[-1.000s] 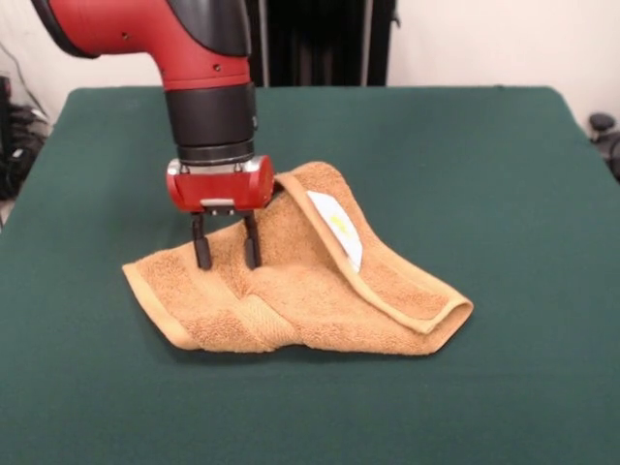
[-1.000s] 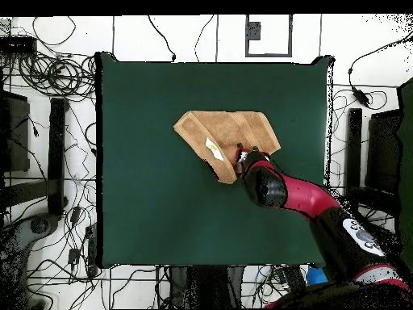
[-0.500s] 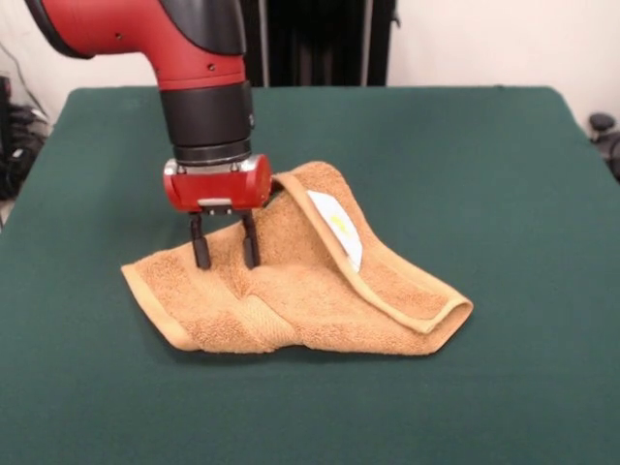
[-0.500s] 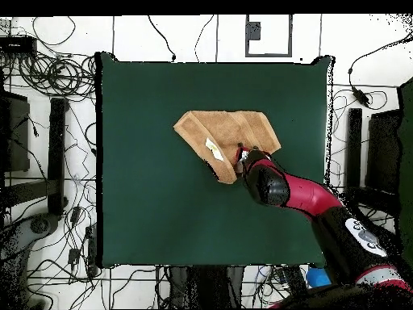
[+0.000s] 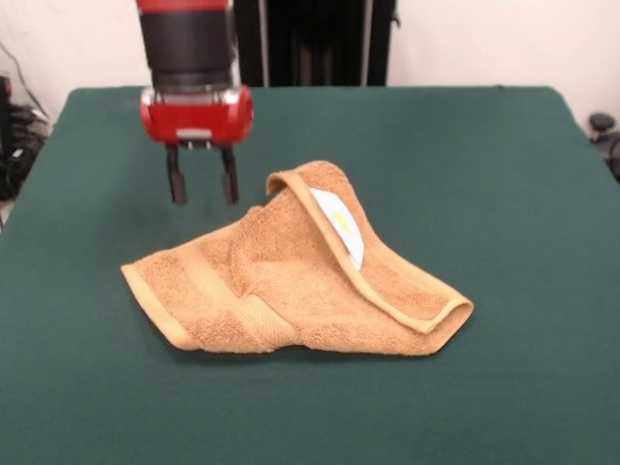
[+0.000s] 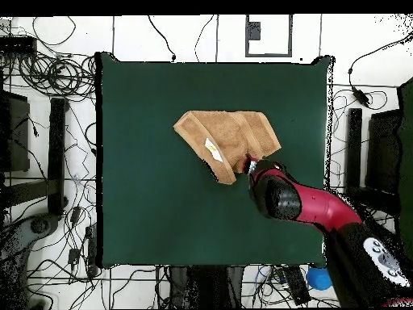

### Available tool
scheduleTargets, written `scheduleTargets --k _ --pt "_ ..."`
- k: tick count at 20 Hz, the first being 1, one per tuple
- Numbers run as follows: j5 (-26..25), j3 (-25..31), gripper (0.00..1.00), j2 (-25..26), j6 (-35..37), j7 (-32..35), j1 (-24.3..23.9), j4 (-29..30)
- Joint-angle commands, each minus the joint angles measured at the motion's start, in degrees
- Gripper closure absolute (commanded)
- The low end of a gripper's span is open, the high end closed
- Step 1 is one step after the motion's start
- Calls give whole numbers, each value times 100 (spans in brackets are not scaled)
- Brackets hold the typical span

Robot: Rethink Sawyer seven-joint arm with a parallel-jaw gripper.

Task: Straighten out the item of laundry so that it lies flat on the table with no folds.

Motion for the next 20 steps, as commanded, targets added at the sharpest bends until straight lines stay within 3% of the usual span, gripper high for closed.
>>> scheduleTargets --k 1,14,20 --pt "158 313 0 -471 1460 165 23 1345" --pt "464 687 0 241 1304 528 -60 1352" --pt "654 529 0 225 1147 766 114 1217"
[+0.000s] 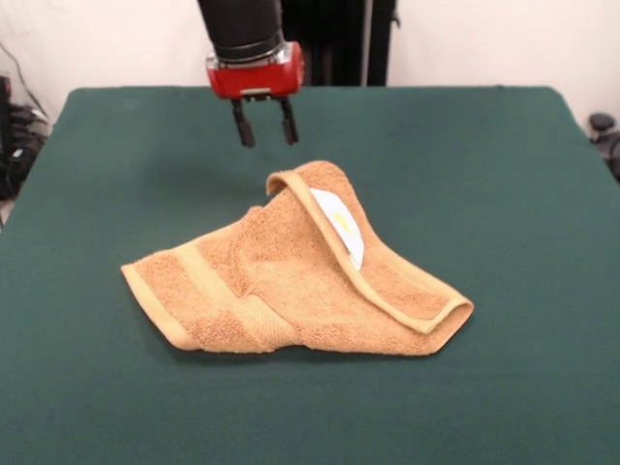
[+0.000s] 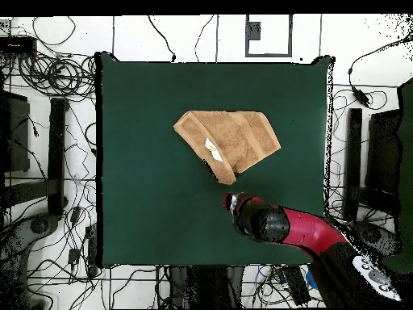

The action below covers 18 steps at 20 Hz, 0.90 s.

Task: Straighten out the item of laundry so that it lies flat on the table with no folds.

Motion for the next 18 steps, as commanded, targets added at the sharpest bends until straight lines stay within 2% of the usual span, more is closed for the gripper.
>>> scheduleTargets --k 1,5,7,11,15,18 --pt "467 384 0 210 257 840 322 116" --pt "478 -147 0 -179 120 1098 789 -202" --pt "432 -761 0 -430 -506 1543 1261 -259" --pt "622 -1317 0 -662 -1089 1883 1643 -54" --pt "777 -1240 0 -727 -1099 1650 1542 33" --pt "855 -734 0 -628 -999 1294 1230 -32"
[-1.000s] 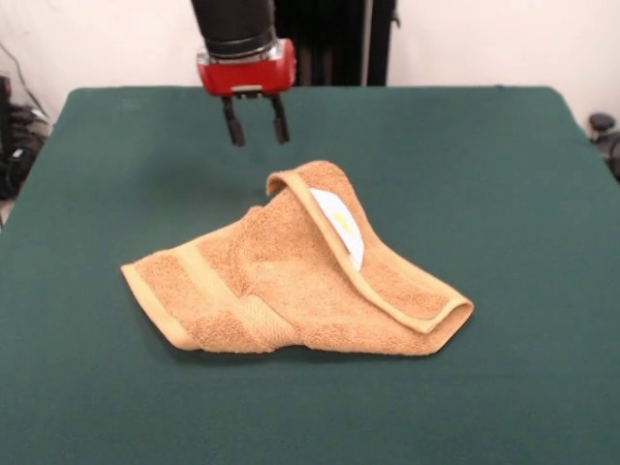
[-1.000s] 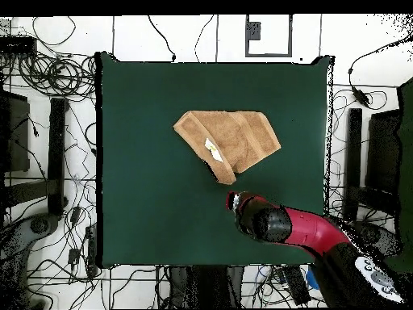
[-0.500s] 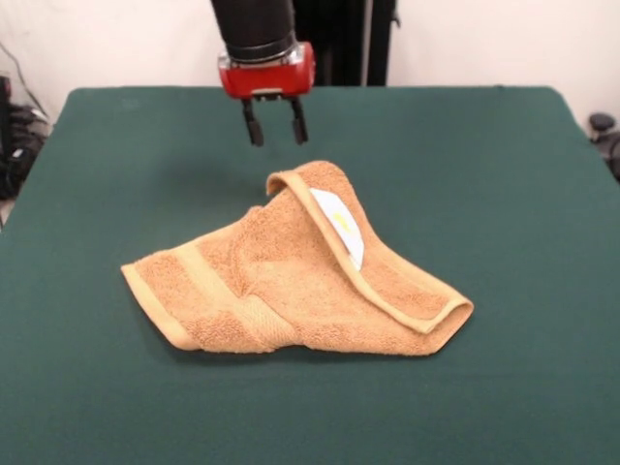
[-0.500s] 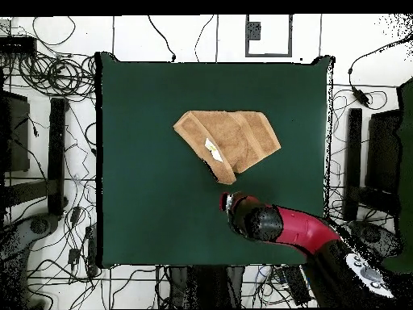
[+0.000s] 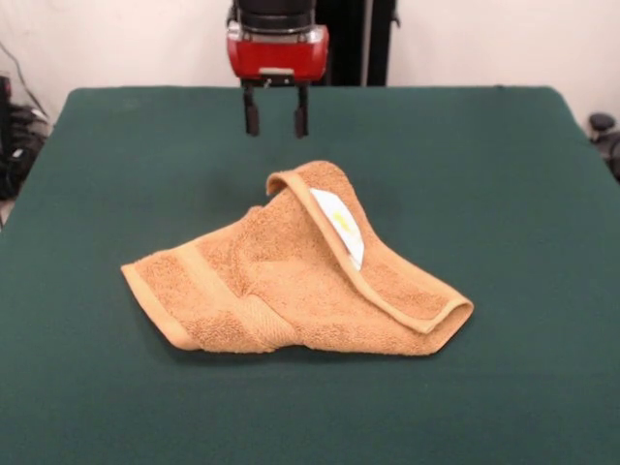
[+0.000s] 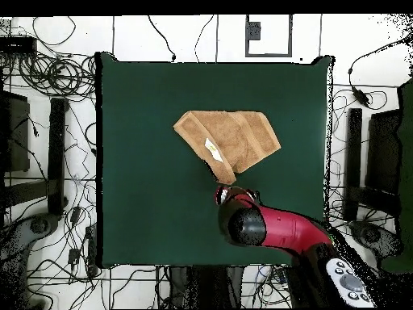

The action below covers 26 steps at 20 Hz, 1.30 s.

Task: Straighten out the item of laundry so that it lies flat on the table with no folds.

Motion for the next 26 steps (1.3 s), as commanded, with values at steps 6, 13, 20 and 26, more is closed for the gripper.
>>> scheduleTargets --k 6,13,20,26 --pt "291 2129 0 793 1052 -587 -1431 -786" --pt "-51 2547 0 935 495 -220 -2062 -628" --pt "-44 1850 0 716 -569 837 -1647 -456" --pt "459 1260 0 603 -862 1517 -1098 -141"
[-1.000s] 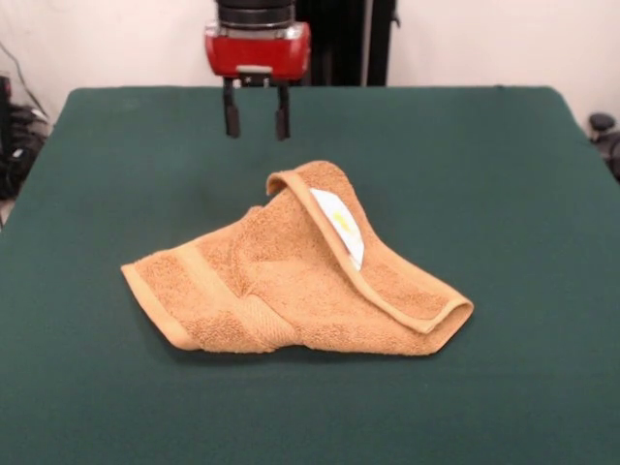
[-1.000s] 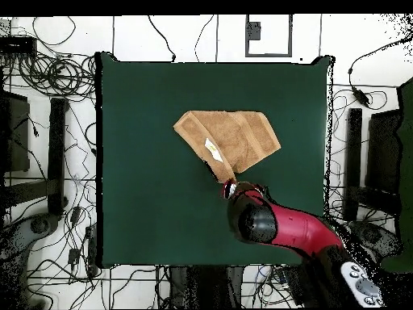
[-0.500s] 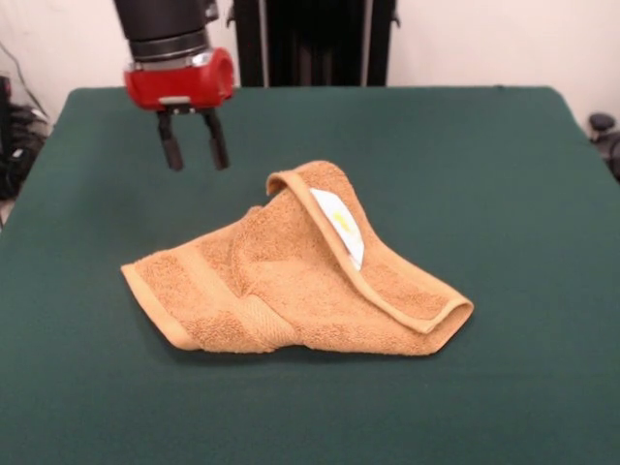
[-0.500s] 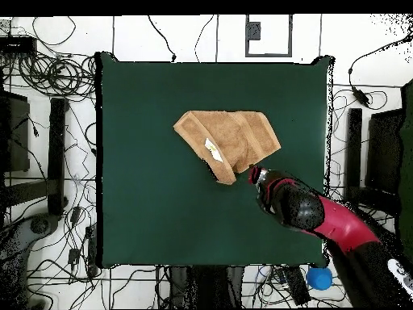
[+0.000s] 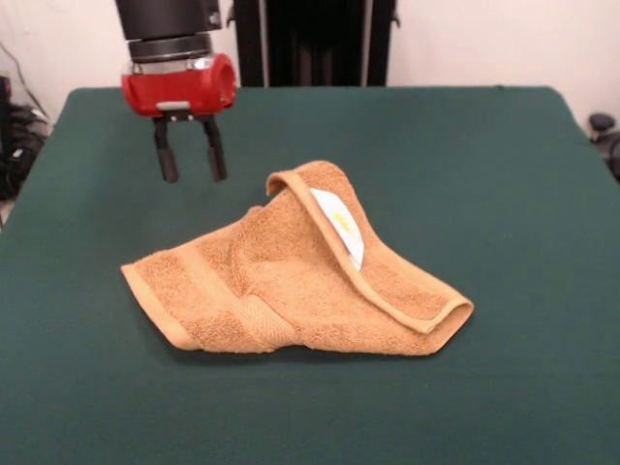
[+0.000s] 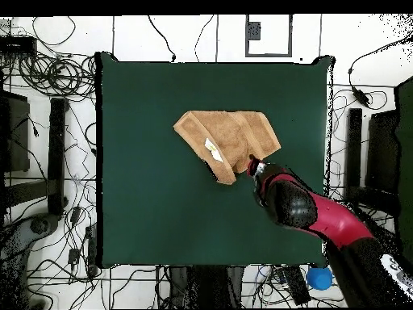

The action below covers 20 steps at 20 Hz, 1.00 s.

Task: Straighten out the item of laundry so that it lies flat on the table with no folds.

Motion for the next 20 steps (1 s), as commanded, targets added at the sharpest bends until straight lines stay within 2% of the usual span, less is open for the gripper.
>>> scheduleTargets --k 1,5,12,20 --pt "413 -259 0 81 -585 1525 793 370" --pt "438 -341 0 155 -788 1421 1002 315" --pt "825 -593 0 172 -1221 1731 1458 519" --pt "947 20 0 171 -785 1385 1279 577"
